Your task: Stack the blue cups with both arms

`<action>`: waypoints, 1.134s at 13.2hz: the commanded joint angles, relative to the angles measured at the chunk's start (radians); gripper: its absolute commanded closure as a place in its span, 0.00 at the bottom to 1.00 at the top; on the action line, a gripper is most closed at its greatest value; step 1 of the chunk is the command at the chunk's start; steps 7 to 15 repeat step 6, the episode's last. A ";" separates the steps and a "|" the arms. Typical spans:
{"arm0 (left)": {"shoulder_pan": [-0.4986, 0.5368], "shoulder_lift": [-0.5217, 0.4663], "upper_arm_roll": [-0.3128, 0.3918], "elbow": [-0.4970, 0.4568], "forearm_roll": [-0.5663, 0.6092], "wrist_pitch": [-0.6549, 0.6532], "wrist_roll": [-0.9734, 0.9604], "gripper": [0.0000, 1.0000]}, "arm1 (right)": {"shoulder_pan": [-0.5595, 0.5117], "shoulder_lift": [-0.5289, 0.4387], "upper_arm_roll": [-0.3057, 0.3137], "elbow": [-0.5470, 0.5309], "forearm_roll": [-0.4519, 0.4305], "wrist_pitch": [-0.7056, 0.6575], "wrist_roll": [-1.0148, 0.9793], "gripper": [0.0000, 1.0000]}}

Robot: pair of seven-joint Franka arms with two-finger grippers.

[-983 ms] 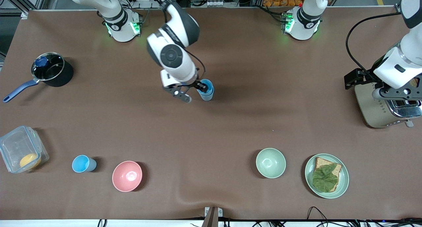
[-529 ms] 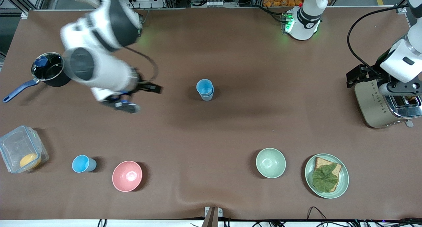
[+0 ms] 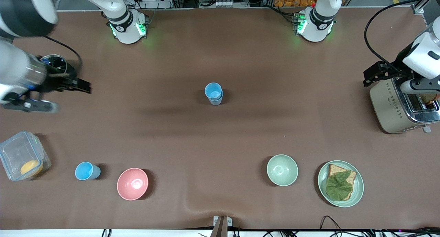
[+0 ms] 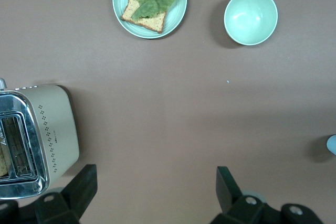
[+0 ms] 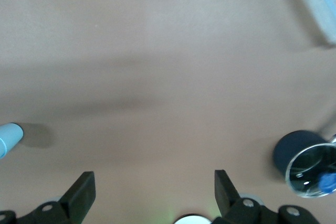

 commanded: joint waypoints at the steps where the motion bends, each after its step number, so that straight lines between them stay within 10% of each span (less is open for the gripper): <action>1: 0.006 0.001 0.000 0.018 -0.007 -0.023 -0.006 0.00 | -0.071 -0.095 0.021 -0.048 -0.024 0.030 -0.051 0.00; 6: 0.006 0.001 0.000 0.018 -0.007 -0.023 0.000 0.00 | -0.197 -0.196 0.124 -0.140 -0.032 0.044 -0.048 0.00; 15: 0.006 0.001 0.000 0.018 -0.007 -0.023 0.000 0.00 | -0.197 -0.196 0.124 -0.140 -0.032 0.044 -0.048 0.00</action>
